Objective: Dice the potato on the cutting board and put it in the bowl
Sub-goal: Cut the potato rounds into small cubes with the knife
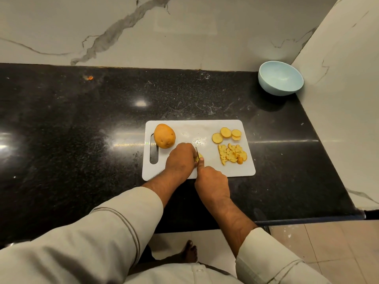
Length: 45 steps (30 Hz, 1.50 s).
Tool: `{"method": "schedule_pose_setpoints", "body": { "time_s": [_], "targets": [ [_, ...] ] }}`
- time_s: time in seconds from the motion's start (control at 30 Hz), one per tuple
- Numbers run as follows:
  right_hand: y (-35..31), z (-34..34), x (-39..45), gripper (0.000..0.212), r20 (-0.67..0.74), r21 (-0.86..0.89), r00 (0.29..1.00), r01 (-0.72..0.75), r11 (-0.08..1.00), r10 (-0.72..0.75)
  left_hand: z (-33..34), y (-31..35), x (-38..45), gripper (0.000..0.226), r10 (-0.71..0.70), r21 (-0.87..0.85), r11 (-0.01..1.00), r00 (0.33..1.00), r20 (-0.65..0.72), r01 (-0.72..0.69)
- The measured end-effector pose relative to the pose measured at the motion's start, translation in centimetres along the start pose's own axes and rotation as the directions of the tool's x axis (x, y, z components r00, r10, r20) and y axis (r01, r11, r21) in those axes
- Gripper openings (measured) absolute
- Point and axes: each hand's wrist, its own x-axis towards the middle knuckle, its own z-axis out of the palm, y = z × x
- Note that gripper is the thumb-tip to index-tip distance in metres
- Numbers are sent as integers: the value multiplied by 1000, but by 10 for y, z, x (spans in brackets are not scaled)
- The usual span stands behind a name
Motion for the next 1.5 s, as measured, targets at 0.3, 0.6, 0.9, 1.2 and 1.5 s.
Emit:
{"method": "schedule_pose_setpoints", "body": {
  "time_s": [0.3,0.6,0.9,1.2,1.5],
  "targets": [
    [5,-5,-24,61,30,-3,999,37,999,-37,3,-10,6,24,-21,-117,993,1000,0,21],
    [16,0,-57,61,76,40,997,2,999,-5,7,-13,5,32,-6,-136,991,1000,-23,3],
    [7,-14,-28,58,-42,28,999,7,1000,-6,6,-13,1,12,-9,-121,993,999,-36,5],
    [-5,-10,-7,61,-8,19,1000,5,1000,-5,3,-11,-1,9,-25,-154,988,998,-56,16],
    [-5,-6,0,62,23,0,1000,18,1000,-18,0,-10,-3,8,-34,-120,992,999,-37,30]
  ]
}}
